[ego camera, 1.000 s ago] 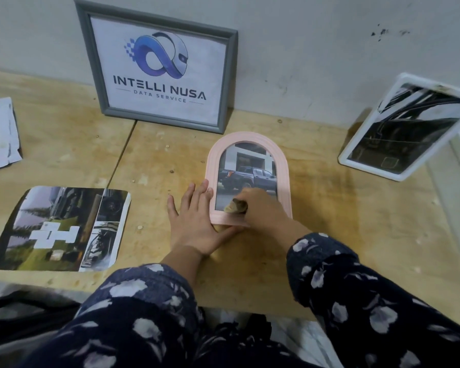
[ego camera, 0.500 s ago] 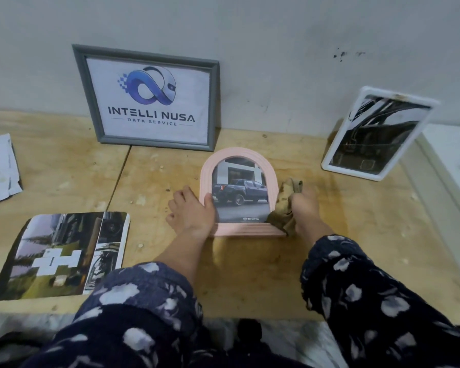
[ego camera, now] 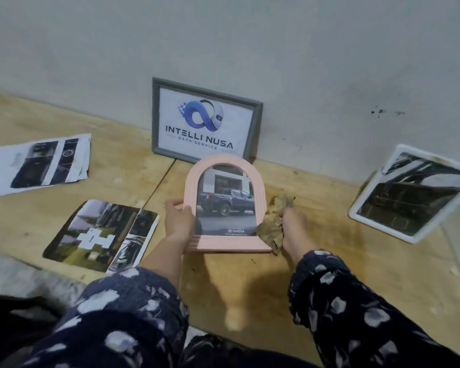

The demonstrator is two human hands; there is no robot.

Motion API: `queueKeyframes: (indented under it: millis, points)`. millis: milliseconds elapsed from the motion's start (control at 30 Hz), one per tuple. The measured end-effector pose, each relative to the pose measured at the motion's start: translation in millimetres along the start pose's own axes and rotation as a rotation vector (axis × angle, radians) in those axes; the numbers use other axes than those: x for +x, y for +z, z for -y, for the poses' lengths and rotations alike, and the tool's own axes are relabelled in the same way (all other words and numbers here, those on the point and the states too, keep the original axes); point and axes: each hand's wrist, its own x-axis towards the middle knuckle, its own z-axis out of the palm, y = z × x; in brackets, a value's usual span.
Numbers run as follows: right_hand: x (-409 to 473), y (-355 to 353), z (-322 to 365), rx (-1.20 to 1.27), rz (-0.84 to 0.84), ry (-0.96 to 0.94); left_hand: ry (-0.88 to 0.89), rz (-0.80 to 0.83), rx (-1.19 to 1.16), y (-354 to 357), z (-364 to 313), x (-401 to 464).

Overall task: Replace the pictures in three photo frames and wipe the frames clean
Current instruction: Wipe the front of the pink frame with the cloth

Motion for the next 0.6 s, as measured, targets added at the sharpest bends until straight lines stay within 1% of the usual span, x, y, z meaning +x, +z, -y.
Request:
queueKeyframes:
  millis: [167, 367, 500, 600]
  points:
    - [-18.4, 56.9, 20.2, -0.018, 0.176, -0.054, 0.045, -0.252, -0.170, -53.8, 0.8, -1.8]
    - [-45.0, 135.8, 29.9, -0.177, 0.395, -0.132, 0.009, -0.497, -0.279, -136.4, 10.7, 17.2]
    - [-54.1, 191.1, 24.5, -0.282, 0.453, -0.185, 0.029, -0.631, -0.324, -188.3, 16.3, 38.7]
    - [-48.3, 227.4, 23.1, -0.418, 0.420, -0.244, 0.049, -0.659, -0.330, -218.5, 13.9, 56.3]
